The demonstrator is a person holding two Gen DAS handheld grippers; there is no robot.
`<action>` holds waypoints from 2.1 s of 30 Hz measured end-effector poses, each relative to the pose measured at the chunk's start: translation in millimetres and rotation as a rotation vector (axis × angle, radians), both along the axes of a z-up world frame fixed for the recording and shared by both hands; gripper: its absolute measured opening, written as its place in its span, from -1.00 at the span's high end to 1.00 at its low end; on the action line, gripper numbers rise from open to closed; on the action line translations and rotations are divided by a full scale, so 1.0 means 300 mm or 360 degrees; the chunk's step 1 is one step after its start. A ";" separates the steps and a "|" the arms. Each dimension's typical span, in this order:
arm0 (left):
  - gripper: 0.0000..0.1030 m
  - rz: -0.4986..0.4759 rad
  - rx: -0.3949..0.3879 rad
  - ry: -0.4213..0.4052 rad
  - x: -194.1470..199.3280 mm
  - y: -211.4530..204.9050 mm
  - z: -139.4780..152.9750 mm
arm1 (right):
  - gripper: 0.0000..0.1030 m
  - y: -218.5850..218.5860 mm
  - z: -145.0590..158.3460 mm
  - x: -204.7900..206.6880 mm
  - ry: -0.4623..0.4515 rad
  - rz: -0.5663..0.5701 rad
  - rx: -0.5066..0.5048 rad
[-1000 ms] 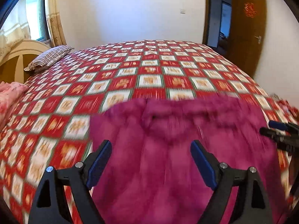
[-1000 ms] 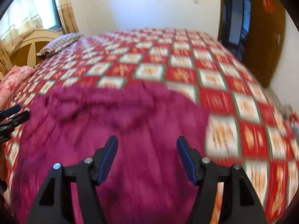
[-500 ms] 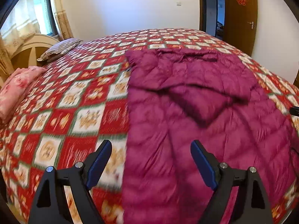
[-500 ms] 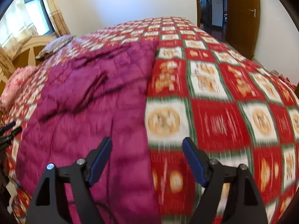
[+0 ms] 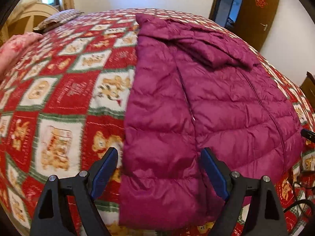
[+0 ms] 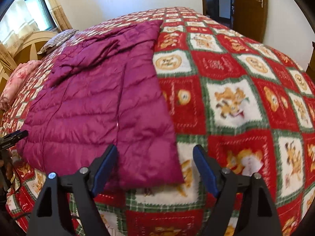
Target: Fold large clothes
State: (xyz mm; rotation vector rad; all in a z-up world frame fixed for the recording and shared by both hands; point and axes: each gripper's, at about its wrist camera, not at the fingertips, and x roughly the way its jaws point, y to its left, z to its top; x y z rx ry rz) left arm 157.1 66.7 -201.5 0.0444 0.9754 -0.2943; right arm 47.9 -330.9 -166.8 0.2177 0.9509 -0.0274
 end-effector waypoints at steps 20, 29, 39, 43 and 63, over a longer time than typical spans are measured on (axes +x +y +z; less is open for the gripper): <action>0.89 -0.0237 -0.0079 -0.0460 -0.123 -0.014 0.298 | 0.83 0.035 0.120 -0.069 -0.0309 0.0111 0.0190; 0.91 -0.0240 -0.0254 -0.0674 -0.263 0.060 0.574 | 0.85 0.047 0.415 -0.221 -0.0669 0.0145 0.0245; 0.91 -0.0185 -0.0258 -0.0651 -0.178 0.084 0.663 | 0.85 0.073 0.600 -0.142 -0.0915 0.0157 0.0147; 0.91 -0.0158 -0.0151 -0.0564 0.113 0.009 0.542 | 0.85 0.048 0.502 0.131 -0.0789 0.0050 0.0110; -0.24 0.0284 -0.0062 -0.0541 0.597 0.012 0.341 | 0.84 -0.036 0.210 0.740 -0.0488 -0.0139 0.0020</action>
